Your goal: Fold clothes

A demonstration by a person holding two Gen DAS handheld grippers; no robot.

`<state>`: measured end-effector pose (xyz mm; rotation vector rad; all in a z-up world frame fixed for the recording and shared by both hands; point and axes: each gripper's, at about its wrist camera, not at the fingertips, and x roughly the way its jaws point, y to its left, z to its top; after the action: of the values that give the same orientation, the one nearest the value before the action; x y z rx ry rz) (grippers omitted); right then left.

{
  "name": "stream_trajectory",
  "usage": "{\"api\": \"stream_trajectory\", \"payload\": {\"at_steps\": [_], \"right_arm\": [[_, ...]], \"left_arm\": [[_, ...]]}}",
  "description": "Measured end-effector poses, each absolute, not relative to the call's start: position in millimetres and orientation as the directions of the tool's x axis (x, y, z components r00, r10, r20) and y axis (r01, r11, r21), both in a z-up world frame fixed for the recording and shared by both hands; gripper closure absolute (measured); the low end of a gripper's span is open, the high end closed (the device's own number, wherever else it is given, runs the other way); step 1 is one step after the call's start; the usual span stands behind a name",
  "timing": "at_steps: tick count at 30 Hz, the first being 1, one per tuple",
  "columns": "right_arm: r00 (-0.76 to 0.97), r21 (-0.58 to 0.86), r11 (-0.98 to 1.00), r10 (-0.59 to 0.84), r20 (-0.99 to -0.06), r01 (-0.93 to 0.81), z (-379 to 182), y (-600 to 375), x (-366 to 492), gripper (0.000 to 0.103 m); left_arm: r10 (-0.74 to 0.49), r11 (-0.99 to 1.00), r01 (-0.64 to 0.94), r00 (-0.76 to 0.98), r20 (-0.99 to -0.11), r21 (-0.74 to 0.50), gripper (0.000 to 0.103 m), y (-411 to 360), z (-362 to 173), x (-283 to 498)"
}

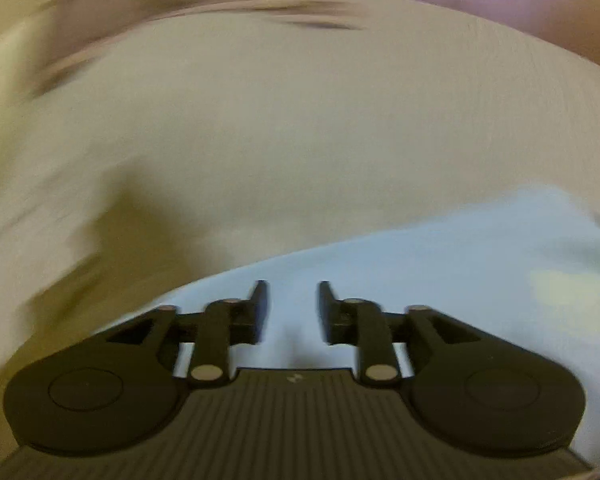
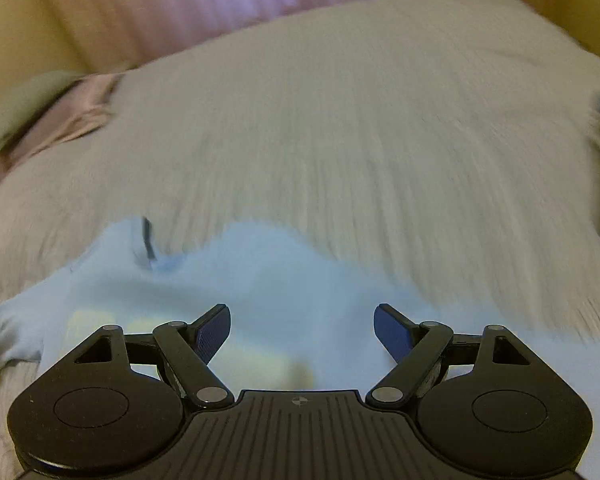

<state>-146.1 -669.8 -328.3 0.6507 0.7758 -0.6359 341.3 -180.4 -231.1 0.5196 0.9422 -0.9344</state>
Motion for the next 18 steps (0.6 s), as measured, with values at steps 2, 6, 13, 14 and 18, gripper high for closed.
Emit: {"api": "stream_trajectory", "payload": {"at_steps": [2,6,13,14,18], "right_arm": [[0.59,0.318,0.675,-0.215,-0.779,0.666,-345,-699,-119,0.021],[0.628,0.368,0.719,-0.121,-0.769,0.59,-381,-741,-72,0.021],[0.651,0.522,0.684,0.09,-0.754,0.51,-435,-772,-40,0.028],[0.66,0.555,0.673,0.13,-0.74,0.489,-439,-771,-40,0.073],[0.701,0.544,0.741,0.141,-0.699,0.393,-421,-749,-48,0.101]], "left_arm": [[-0.516,0.351,0.933,0.119,-0.848,-0.083,0.064,-239,-244,323],[-0.572,0.034,0.978,-0.152,-0.806,-0.208,0.063,-353,-274,290],[-0.5,-0.112,0.956,-0.29,-0.816,-0.271,0.053,-472,-335,272],[-0.486,-0.118,0.954,-0.298,-0.822,-0.276,0.053,-481,-343,271],[-0.429,-0.167,0.92,-0.391,-0.814,-0.354,0.101,-483,-362,261]]}}
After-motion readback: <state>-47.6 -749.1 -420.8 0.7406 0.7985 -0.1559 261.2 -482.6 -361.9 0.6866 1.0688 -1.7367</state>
